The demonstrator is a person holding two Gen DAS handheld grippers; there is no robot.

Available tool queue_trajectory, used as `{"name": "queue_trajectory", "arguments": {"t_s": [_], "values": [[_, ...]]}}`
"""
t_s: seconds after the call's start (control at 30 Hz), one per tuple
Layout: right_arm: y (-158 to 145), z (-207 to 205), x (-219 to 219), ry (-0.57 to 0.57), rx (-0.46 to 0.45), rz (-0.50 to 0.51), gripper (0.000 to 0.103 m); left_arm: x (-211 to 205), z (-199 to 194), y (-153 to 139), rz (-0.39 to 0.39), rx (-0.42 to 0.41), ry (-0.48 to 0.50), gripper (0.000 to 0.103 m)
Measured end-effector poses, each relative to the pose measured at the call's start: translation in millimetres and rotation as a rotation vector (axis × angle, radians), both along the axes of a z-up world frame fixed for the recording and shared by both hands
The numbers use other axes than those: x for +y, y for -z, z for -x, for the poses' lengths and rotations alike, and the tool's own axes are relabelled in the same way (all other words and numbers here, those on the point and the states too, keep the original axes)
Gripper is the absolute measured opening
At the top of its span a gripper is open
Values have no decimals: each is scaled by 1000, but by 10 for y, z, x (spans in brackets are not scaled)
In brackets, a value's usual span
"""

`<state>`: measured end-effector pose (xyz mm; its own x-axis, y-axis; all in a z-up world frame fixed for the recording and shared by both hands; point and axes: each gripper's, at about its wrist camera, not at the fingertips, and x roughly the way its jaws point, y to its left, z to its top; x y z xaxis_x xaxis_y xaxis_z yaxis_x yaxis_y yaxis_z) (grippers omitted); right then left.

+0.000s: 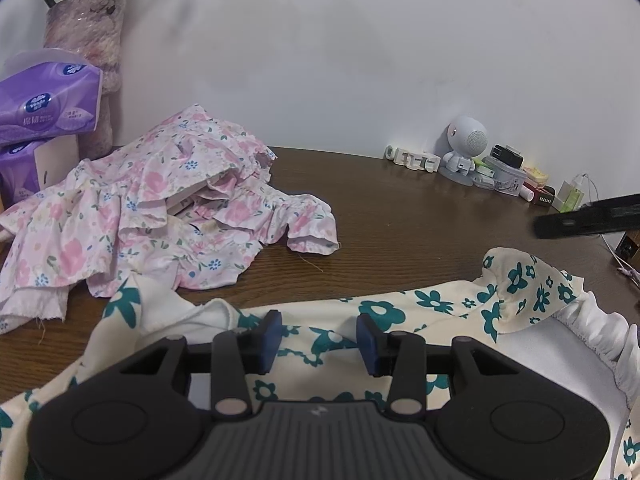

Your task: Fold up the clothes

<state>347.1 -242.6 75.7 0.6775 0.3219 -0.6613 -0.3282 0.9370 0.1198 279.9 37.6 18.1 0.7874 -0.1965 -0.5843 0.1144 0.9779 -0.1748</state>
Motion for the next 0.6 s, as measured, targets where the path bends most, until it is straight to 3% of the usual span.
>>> {"name": "queue_trajectory", "arguments": {"t_s": [0.13,0.3,0.6], "values": [[207,-111,347,-69,-23,84,26,9,-2,-1,5,0,1,40],[490,-160,416,-84,39,161,10,10,-4,3,3,-1,0,40],[560,-29,218,-91,36,110,6,45,-10,14,7,-1,-22,40]]}}
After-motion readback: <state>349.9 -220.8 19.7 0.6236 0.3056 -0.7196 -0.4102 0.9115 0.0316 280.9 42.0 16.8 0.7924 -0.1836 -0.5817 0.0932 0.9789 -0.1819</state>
